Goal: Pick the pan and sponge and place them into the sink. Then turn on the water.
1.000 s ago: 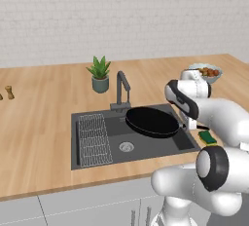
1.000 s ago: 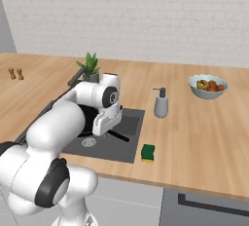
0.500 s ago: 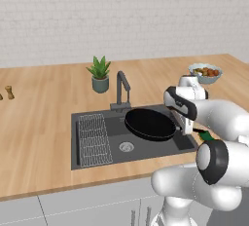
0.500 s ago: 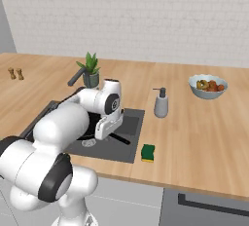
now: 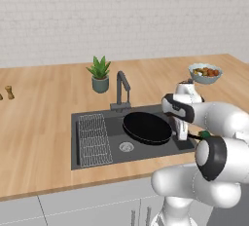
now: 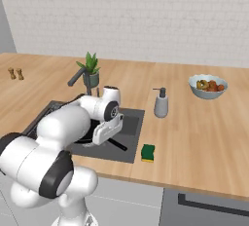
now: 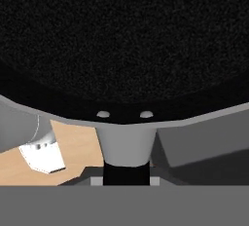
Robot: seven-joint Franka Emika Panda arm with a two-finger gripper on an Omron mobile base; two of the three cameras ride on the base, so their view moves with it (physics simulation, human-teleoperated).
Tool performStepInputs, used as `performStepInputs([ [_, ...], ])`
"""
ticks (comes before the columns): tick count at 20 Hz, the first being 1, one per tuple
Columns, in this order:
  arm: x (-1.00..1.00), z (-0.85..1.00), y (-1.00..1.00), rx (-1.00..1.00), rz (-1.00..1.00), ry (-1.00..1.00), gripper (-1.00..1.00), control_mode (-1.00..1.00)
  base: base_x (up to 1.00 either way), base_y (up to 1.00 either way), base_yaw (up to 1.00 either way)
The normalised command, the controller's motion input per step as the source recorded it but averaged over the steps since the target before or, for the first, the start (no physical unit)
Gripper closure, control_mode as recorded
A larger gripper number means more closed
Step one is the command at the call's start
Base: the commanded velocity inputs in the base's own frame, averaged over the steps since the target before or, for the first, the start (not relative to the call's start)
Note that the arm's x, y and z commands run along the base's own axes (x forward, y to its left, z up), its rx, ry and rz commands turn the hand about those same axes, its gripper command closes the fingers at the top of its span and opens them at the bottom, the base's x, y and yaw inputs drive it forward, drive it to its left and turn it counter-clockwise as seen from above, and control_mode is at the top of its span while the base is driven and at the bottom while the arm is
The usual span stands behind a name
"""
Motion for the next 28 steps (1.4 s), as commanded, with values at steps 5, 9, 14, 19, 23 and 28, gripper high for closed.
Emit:
performStepInputs([
  [5,0.42,-0.07,0.25,0.0,-0.08,0.09,1.0,-1.0,0.0,0.0,0.0],
  [9,0.51,-0.24,0.1,0.0,-0.02,0.11,1.0,-1.0,0.0,0.0,0.0],
  [14,0.46,-0.24,0.0,0.0,-0.03,0.03,1.0,-1.0,0.0,0.0,0.0],
  [19,0.16,-0.3,0.0,0.0,-0.14,0.0,1.0,-1.0,0.0,0.0,0.0],
  [23,0.0,-0.33,0.0,0.0,-0.19,-0.01,1.0,-1.0,0.0,0.0,0.0],
  [28,0.06,-0.4,0.0,0.0,-0.07,-0.07,1.0,-1.0,0.0,0.0,0.0],
])
